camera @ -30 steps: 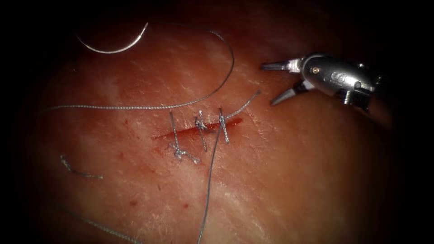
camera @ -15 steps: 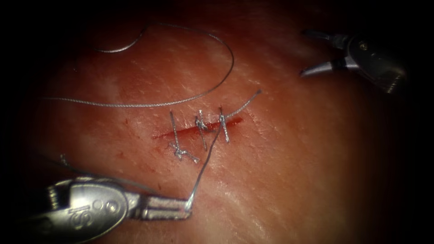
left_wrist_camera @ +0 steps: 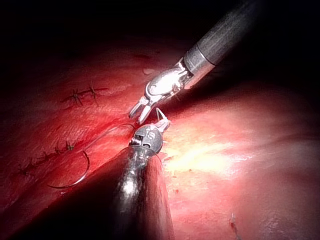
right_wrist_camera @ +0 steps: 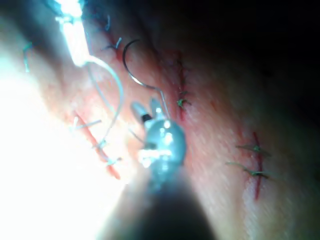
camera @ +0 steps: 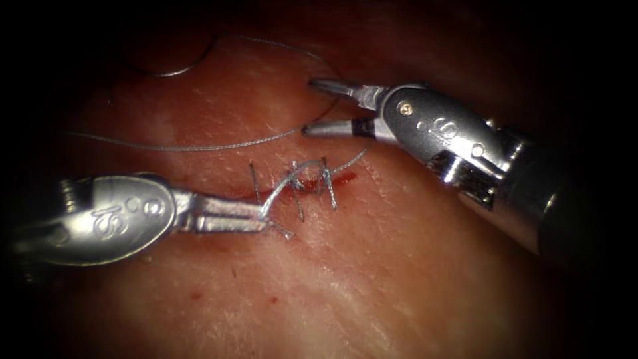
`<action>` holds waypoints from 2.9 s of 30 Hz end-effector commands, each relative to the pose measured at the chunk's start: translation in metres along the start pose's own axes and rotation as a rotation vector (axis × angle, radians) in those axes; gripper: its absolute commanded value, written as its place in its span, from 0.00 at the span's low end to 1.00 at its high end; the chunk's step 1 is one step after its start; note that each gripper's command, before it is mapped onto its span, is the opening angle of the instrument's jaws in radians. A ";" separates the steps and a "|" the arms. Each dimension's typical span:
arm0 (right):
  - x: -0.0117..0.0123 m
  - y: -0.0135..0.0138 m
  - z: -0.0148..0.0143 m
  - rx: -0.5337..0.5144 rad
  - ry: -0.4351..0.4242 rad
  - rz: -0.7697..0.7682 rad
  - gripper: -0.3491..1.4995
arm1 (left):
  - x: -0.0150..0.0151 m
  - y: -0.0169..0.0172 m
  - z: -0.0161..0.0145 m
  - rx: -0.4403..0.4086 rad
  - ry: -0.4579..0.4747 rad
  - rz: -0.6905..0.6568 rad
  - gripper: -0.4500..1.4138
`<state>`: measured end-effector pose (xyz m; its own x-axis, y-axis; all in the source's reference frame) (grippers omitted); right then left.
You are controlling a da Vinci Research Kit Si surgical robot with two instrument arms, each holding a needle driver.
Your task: Wound Closure
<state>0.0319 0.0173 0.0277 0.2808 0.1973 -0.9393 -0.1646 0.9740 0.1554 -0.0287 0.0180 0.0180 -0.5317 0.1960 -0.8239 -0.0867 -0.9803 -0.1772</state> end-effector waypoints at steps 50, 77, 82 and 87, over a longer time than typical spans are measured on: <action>-0.0032 -0.0060 -0.0055 -0.088 0.267 0.135 0.37 | -0.0119 -0.0076 0.0185 -0.046 -0.063 0.041 0.00; -0.0106 -0.0075 -0.0067 -0.434 0.294 0.619 0.50 | -0.0098 -0.0023 0.0158 -0.049 -0.064 0.039 0.00; -0.0115 -0.0084 -0.0065 -0.421 0.270 0.726 0.47 | -0.0096 -0.0022 0.0162 -0.048 -0.068 0.040 0.00; -0.0131 -0.0094 -0.0060 -0.416 0.254 0.831 0.45 | -0.0096 -0.0021 0.0164 -0.044 -0.070 0.045 0.00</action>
<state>0.0234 0.0045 0.0362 -0.2839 0.7328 -0.6184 -0.5565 0.3992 0.7286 -0.0367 0.0176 0.0345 -0.5928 0.1494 -0.7914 -0.0255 -0.9856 -0.1670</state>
